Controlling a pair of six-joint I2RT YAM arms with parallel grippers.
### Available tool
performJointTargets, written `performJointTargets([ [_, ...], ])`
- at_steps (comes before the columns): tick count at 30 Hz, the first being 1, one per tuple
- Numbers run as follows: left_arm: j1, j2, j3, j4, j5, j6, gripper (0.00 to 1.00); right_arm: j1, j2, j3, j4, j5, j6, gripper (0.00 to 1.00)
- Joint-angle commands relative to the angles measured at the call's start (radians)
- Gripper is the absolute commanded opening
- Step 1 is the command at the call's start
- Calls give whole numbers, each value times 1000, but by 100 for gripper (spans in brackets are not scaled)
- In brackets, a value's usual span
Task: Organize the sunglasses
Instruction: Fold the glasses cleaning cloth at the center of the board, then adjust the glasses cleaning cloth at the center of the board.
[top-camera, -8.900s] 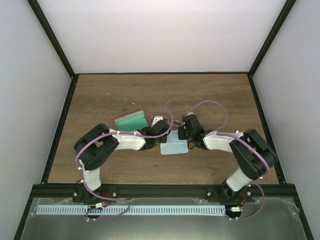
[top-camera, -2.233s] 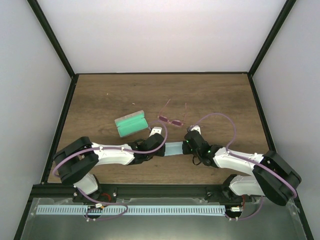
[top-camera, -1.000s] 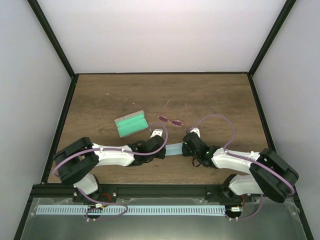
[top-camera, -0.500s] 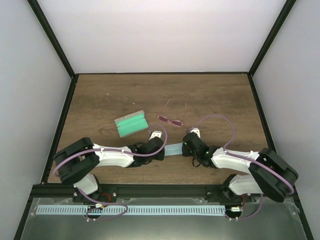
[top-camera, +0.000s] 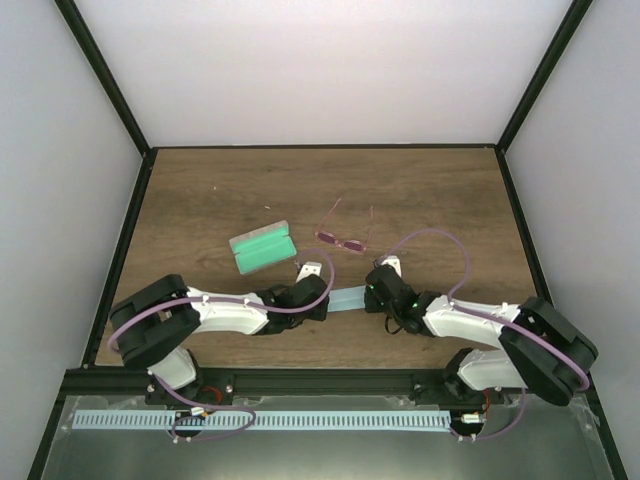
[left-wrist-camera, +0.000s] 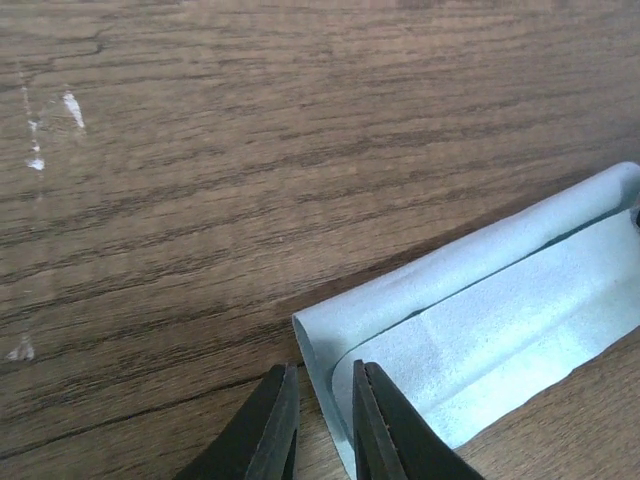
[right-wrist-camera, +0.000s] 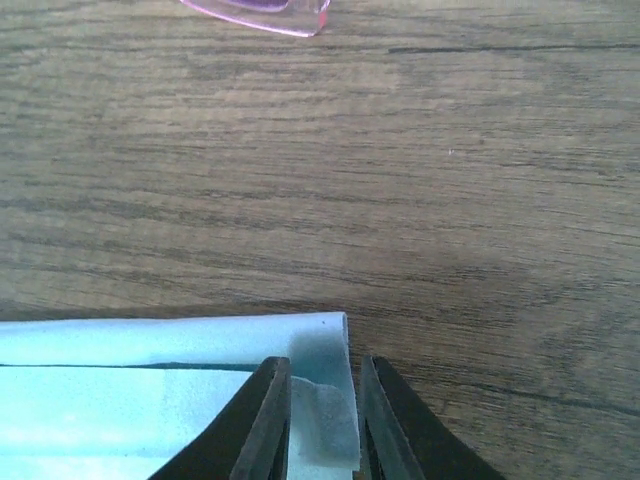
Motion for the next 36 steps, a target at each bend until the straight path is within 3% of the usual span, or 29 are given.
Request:
performJointTargets([
  [1,-5,-43,4,-22,-34,-1,18,7,-38,7,-17,35,12,21],
  [11,-4,-121,11,-68,-52,1,27,8,-92,21,-47,42,20,36],
  [17,-2,-143,-27,-81,-17,-40,39,7,-80,31,-64,41,33,50],
  [36,-3,53,-7,17,103,-76,39,5,1,39,-18,-9,19,43],
])
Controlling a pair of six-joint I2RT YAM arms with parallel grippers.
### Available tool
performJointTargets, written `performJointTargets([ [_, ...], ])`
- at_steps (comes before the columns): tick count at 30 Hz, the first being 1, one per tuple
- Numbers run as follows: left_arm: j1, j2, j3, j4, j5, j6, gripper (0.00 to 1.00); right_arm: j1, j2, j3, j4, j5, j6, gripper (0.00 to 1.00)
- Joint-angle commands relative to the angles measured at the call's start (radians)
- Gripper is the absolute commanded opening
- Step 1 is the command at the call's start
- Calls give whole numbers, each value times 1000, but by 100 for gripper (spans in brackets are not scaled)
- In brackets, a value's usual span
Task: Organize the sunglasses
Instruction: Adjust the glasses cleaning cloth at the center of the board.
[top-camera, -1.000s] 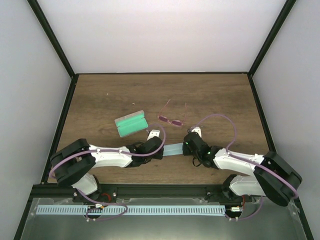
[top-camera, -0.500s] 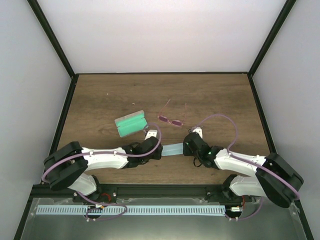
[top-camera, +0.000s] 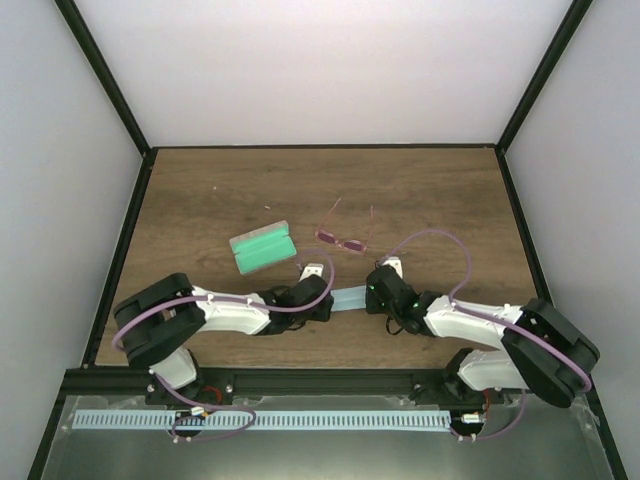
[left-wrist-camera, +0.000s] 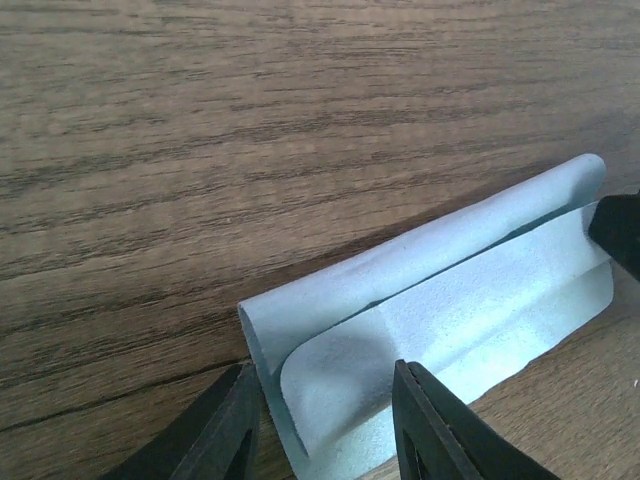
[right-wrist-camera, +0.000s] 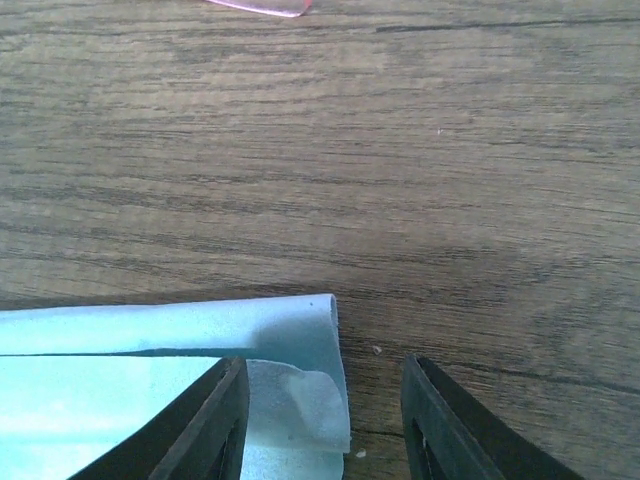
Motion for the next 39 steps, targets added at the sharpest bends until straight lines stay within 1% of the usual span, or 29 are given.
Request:
performJointTargets([
  [1,-2,30,-1,-25,33,-13,38,4,30,37,30,-15,-1,43],
  [5,-2,15,-8,-36,22,-14,35,5,55,31,48,-25,0,42],
  [7,-2,9,-10,-38,25,-13,27,5,64,28,58,-34,0,42],
  [10,-3,6,-14,-40,14,-14,19,5,65,14,76,-46,3,42],
  [14,-3,9,-15,-42,12,-14,17,5,49,-3,103,-83,1,41],
  [18,-3,10,-10,-47,2,-11,15,5,43,-3,98,-77,0,38],
  [27,-2,22,0,-56,-23,-8,10,5,49,-9,103,-68,1,22],
  [31,-1,19,3,-55,-34,-3,4,5,44,-10,103,-61,0,16],
  [36,-2,12,3,-49,-40,3,4,5,9,-13,96,-50,-1,9],
  [38,-1,5,9,-56,-46,7,4,5,-10,-12,94,-47,-3,3],
  [39,-2,-1,11,-58,-50,9,4,5,-18,-12,92,-46,-7,1],
])
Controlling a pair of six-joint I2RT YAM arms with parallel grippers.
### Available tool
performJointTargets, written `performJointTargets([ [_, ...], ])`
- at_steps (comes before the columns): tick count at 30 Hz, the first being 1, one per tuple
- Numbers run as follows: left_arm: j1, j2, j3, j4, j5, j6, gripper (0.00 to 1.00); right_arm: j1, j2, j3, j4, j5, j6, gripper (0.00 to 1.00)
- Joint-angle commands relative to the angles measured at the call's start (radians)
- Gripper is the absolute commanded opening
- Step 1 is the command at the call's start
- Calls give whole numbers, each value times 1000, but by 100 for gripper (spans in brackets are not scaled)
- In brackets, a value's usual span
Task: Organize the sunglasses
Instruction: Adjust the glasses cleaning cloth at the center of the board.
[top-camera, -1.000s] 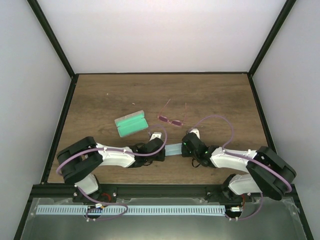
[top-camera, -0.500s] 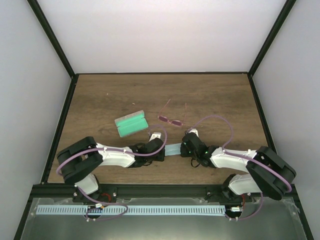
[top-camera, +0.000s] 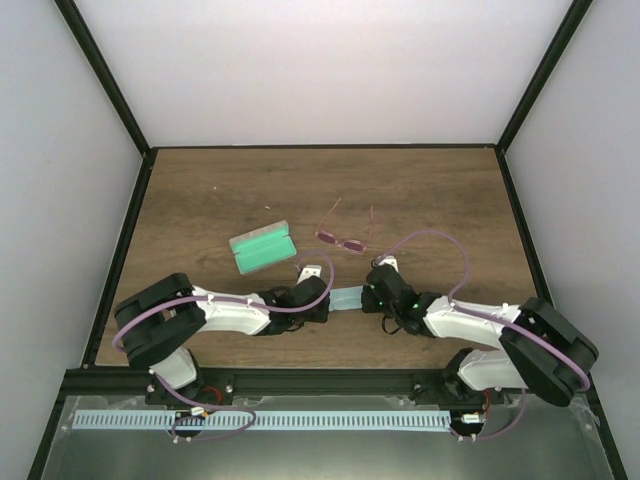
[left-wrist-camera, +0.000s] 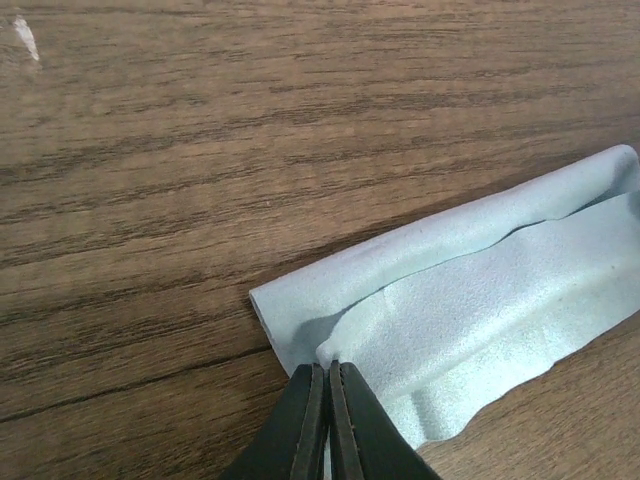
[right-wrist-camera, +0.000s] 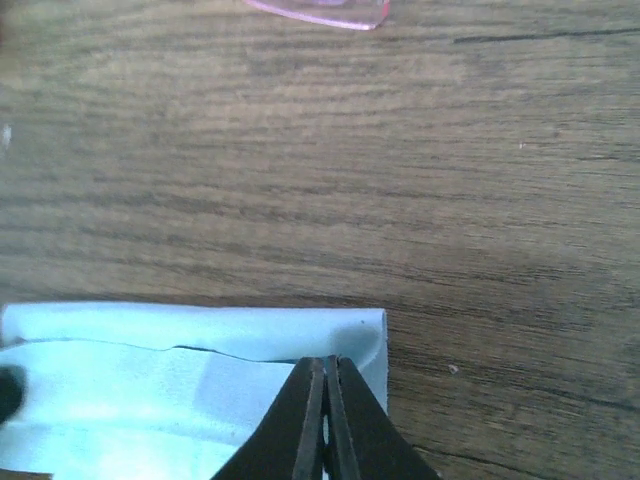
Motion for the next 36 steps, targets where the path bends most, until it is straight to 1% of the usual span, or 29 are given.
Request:
performJointTargets([
  [1,-2,-11,12,-34,-30,10,4,5,-50,-2,3,30,-7,1],
  [11,-1,-42,26,-64,-60,14,4,5,-53,3,-3,31,-14,1],
  [12,-3,-36,29,-68,-60,13,4,5,-45,4,-3,29,-15,2],
  [13,-2,-30,33,-68,-59,11,4,5,-36,4,-2,27,-14,7],
  [15,-1,-23,34,-67,-57,12,5,5,-20,-3,9,23,-12,22],
  [17,-1,-20,32,-64,-55,10,6,5,-8,-8,16,19,-8,28],
  [20,-1,-17,30,-64,-55,8,8,5,-4,-10,21,18,-5,29],
  [23,-2,-20,29,-67,-57,5,12,5,-22,-7,13,19,-5,29],
  [28,-2,-52,21,-93,-93,-9,28,5,-71,9,-7,16,-17,29],
  [32,-2,-108,9,-104,-120,-11,32,5,-80,23,-7,0,-33,29],
  [36,-1,-154,18,-109,-160,11,35,5,-43,37,29,-39,-49,29],
])
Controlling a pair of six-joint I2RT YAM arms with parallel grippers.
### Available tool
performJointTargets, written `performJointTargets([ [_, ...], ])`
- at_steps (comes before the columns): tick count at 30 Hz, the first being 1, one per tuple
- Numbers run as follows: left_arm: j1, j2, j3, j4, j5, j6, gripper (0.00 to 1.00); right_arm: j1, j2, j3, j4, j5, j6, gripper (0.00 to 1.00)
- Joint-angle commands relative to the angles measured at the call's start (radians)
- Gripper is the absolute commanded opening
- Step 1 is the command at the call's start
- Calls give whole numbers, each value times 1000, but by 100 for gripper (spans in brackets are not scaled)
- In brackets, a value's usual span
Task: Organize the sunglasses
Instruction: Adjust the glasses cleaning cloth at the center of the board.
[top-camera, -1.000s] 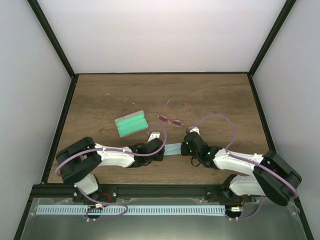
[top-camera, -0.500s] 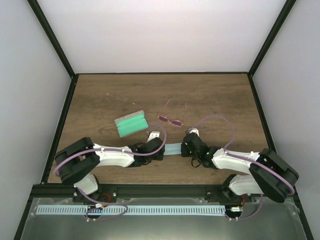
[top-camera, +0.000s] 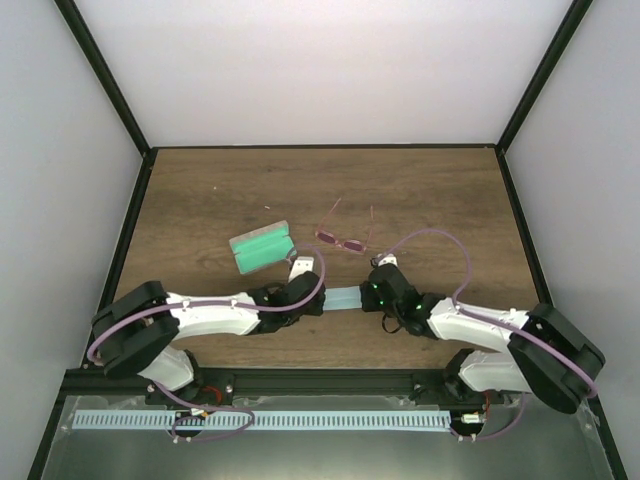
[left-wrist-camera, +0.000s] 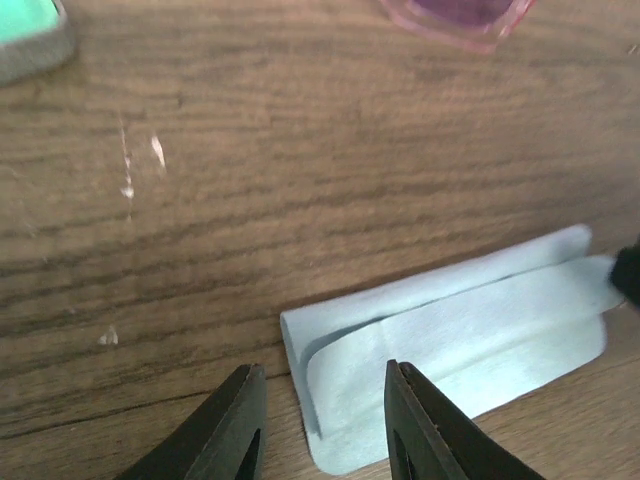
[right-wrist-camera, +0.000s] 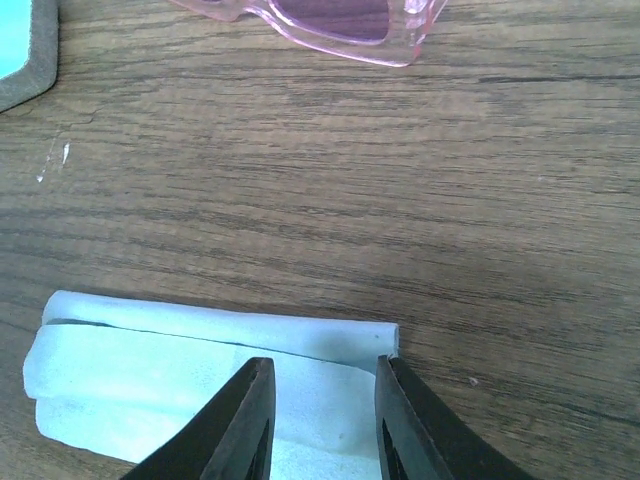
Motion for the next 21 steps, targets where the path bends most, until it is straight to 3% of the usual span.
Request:
performJointTargets([
  [1,0,-48,18,-9,-72,23,36,5,38,48,36,-45,-29,28],
  [6,23,20,92,-21,-86,66,36,21,122,89,83,-91,-32,24],
  [13,87,101,82,108,49,94,32,39,150,119,96,-101,-39,19],
  [21,109,191,120,132,106,99,28,39,195,140,115,-122,-46,18],
])
